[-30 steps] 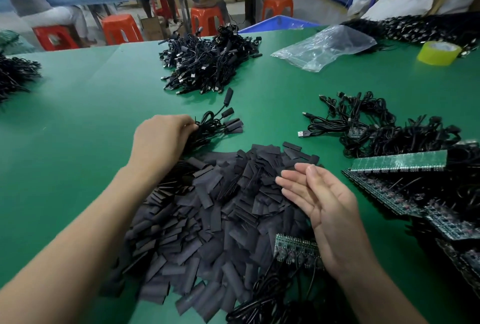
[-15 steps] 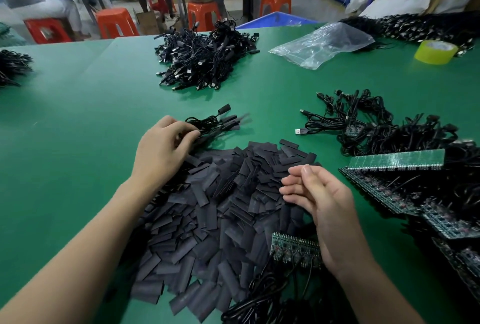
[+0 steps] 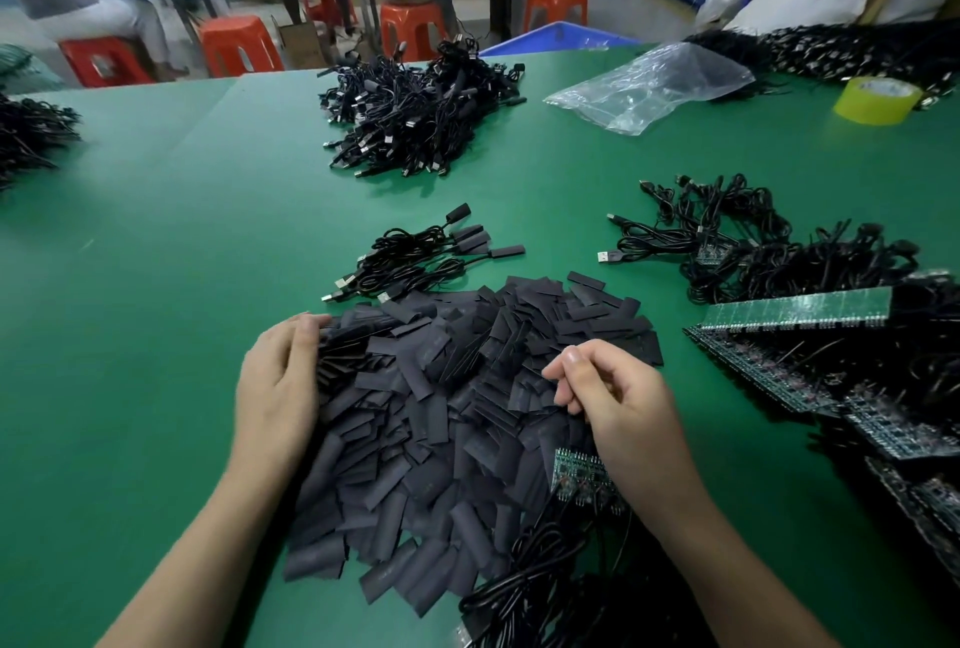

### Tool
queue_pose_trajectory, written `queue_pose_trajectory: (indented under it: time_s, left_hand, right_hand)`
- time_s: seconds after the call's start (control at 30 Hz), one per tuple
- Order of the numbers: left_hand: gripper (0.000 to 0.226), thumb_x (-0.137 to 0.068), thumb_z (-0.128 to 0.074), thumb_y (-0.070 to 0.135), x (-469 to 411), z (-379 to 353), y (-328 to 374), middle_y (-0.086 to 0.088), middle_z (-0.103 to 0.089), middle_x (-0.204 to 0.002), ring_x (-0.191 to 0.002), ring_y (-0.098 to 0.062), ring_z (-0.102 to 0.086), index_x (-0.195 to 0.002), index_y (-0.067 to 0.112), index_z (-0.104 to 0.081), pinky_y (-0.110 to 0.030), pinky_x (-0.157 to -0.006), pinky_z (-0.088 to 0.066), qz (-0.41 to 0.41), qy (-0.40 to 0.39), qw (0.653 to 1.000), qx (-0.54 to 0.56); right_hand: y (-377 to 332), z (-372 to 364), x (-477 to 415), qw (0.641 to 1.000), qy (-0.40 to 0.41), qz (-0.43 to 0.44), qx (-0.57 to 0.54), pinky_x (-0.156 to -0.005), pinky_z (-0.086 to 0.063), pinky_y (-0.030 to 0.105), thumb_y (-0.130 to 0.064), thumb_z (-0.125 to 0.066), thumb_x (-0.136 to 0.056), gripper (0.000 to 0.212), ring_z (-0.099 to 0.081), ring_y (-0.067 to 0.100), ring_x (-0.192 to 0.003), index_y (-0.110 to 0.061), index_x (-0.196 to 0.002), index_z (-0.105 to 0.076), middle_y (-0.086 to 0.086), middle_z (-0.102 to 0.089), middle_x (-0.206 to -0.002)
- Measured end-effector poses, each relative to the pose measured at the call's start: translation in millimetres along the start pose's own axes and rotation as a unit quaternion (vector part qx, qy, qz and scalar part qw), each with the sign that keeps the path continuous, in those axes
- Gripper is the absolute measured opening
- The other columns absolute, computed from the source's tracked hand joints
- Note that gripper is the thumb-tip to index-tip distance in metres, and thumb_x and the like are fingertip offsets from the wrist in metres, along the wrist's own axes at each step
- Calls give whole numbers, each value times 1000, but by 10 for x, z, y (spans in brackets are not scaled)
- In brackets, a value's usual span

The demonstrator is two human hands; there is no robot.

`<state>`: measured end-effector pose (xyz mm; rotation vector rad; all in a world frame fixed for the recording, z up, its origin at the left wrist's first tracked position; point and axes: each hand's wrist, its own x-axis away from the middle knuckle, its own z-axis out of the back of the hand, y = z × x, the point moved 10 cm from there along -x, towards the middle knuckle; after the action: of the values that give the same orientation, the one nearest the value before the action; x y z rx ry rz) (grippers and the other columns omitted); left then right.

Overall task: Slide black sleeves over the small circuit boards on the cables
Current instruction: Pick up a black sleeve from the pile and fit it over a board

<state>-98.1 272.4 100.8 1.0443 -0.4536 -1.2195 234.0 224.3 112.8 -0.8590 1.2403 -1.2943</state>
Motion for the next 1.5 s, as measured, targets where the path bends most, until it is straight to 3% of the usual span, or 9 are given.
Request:
queue_pose_trajectory:
  time_s: [0.17,0.3,0.4,0.5,0.63,0.93,1.2,1.4,1.5]
  left_hand:
    - [30,-108,-48,33,224,-177,322,-3,-64,-127,-126,-21,-53,-115,17,-72,-46,-113,-38,-18,49,998,31]
    - [21,-98,-58,35,448,-160,919,4,-62,-122,-121,-18,-51,-106,23,-74,-42,-107,-36,-187,54,979,-60]
    - [14,-93,-67,41,682,-421,1311,13,-64,-108,-109,-15,-57,-94,30,-76,-44,-99,-38,-287,-47,951,-106]
    - [30,-92,-57,61,946,-799,1478,19,-61,-93,-97,-8,-55,-90,38,-75,-38,-89,-39,-316,-195,916,-151]
    - [54,-85,-42,81,1247,-1192,1413,16,-56,-97,-103,-6,-48,-109,42,-70,-31,-87,-35,-303,-305,855,-291]
    - [54,-87,-58,72,1354,-1203,1350,18,-50,-115,-113,-5,-43,-132,42,-57,-24,-91,-33,-263,-294,883,-252]
    - [28,-79,-82,47,1353,-1205,1309,22,-47,-94,-97,1,-44,-94,39,-60,-21,-85,-41,-179,-335,917,-123]
    - [55,-80,-68,72,1368,-1186,1270,22,-40,-100,-103,-6,-42,-125,40,-65,-23,-84,-35,-251,-288,899,-213]
    - [54,-76,-71,72,1398,-1149,1320,19,-47,-97,-97,-11,-49,-118,38,-70,-24,-78,-37,-278,-259,897,-225]
  right_hand:
    - [69,-43,-9,1000,-4,-7,3,-63,-46,50,-41,-46,-100,34,-55,26,-65,-29,-80,-71,-3,-63,-70]
    - [112,-18,-31,999,3,-19,-31,-64,-43,27,-38,-43,-100,37,-53,10,-66,-28,-79,-72,-2,-61,-68]
    - [99,-16,-38,999,10,-15,-43,-63,-42,24,-37,-42,-101,40,-53,9,-65,-24,-79,-73,-1,-61,-67]
    - [93,-3,-44,998,21,-15,-61,-62,-41,23,-37,-41,-101,42,-51,8,-63,-19,-79,-72,-1,-59,-65]
    - [89,21,-46,997,34,-11,-69,-61,-40,23,-37,-40,-101,43,-49,9,-62,-15,-81,-71,0,-58,-65]
    - [70,47,-42,997,44,1,-67,-62,-41,23,-35,-40,-102,41,-50,10,-62,-16,-81,-70,0,-58,-65]
    - [-11,92,-33,998,34,19,-42,-63,-41,28,-36,-40,-103,39,-51,10,-65,-22,-81,-70,1,-59,-68]
    - [-36,91,-24,999,33,26,-20,-63,-41,29,-35,-40,-102,39,-52,13,-66,-21,-82,-69,4,-60,-69]
    - [-2,73,-34,999,34,15,-11,-63,-41,31,-35,-40,-101,39,-52,14,-65,-19,-81,-69,3,-60,-68]
